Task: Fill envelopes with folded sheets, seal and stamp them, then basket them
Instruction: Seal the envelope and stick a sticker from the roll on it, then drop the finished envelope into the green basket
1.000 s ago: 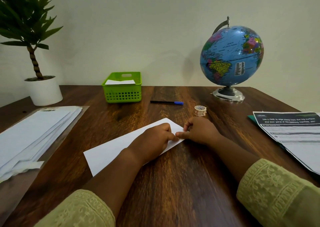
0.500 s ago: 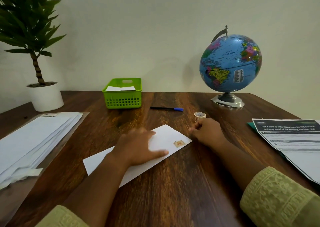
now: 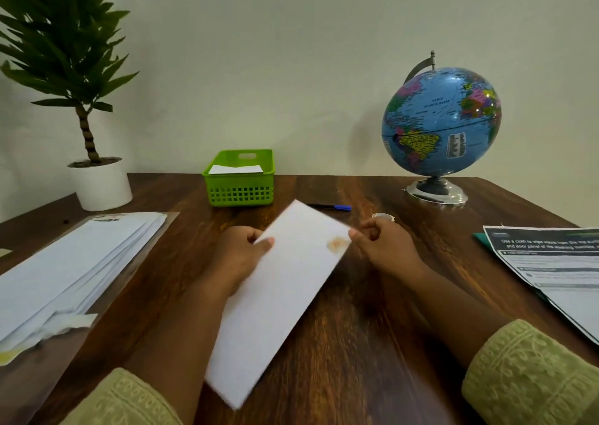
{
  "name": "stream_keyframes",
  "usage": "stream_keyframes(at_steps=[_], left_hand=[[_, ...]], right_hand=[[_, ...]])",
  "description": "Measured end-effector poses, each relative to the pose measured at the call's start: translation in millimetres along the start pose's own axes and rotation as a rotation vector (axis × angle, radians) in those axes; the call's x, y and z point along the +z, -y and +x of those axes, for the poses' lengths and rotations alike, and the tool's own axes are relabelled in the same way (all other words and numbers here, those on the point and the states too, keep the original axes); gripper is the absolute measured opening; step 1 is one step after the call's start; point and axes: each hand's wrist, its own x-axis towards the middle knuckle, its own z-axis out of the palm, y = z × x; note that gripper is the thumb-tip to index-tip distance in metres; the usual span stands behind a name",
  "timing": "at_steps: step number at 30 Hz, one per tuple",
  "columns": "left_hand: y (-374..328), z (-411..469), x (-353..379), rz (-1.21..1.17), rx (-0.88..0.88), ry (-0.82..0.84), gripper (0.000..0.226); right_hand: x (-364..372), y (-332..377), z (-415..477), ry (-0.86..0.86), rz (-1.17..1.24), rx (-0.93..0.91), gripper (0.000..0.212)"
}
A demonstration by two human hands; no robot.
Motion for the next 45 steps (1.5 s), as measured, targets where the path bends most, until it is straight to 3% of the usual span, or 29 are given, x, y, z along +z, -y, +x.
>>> stream_keyframes(at_steps=[4,8,11,15,18,24,27,30,35,37,40,45], left_hand=[[-2.2,12.1,-6.7,-0.486,-0.103,-0.275,0.015],[0.7,20.6,-12.6,-0.842,-0.259,-0.369,0.023],[5.9,22.2,-12.5,-0.886,-0.302,-0.428,0.025],[7.2,21.8,-10.2,-0.902,-0.370,-0.486,0.028],[6.7,20.8,-9.5,-0.928,-0.408,-0.483,0.030],[7.9,24.0,-2.2,-0.995,-0.454,-0.450,0.035],[7.6,25.7,2.0,-1.018,-0.430,-0.425,0.032],[8.1,27.9,1.1,-1.142,-0.422,-0.339,0.017],[6.2,30.1,0.8,-1.148,-0.426,-0.290,0.020],[6.2,31.2,-0.9,-1.152,-0.430,-0.288,0.020],[8.9,34.8,-5.9,-1.176,-0.457,-0.290,0.020],[17.1,41.0,-11.0,-1.160,-0.510,-0.331,0.017]], right_hand=[[-2.8,7.7,-5.4,-0.051,0.384,-0.058,0.024],[-3.6,21.8,-20.1,0.087,0.593,-0.221,0.026],[-0.6,29.4,-28.9,0.217,0.633,-0.264,0.036],[3.8,33.0,-32.2,0.285,0.650,-0.206,0.024],[6.6,30.2,-32.5,0.303,0.628,-0.070,0.034],[17.8,31.6,-34.4,0.281,0.802,0.142,0.019],[29.5,39.0,-38.6,0.191,0.496,0.081,0.027],[28.9,50.4,-31.4,-0.079,0.241,-0.091,0.034],[3.3,93.9,-0.9,-0.679,0.100,-0.584,0.013],[2.8,112.3,14.5,-0.802,-0.018,-0.835,0.006],[19.4,130.8,37.1,-0.719,-0.281,-1.050,0.007],[66.6,137.6,63.9,-0.384,-0.681,-1.081,0.012]])
